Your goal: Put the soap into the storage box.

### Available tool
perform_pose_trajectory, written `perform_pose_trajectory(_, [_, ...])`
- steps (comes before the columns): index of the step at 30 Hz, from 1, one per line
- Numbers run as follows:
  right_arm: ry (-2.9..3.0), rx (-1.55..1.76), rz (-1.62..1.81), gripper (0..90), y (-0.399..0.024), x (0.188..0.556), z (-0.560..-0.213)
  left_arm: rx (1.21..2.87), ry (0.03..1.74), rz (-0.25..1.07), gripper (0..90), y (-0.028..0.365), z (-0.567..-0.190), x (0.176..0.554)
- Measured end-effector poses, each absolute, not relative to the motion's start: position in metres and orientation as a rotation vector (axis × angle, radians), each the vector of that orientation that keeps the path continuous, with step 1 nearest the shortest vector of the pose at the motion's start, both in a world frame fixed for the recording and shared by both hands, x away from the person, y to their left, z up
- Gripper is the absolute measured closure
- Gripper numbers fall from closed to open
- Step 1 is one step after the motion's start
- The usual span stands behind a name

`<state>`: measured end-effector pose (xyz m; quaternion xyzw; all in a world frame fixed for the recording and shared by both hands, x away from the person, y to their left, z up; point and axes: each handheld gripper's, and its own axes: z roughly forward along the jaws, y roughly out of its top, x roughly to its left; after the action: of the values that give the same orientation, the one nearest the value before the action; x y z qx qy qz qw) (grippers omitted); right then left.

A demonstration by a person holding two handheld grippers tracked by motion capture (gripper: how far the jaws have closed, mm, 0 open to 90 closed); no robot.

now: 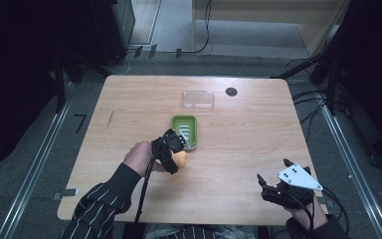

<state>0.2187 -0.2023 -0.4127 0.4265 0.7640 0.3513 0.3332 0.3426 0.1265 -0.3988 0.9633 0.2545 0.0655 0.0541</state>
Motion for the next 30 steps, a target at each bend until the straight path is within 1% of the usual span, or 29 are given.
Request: perform_pose_trajectory(30, [1.996, 1.111, 0.915, 13.7, -0.202, 0.218, -0.413, 2.900, 0.745, 0.250, 39.4, 0.115, -0.381, 0.380])
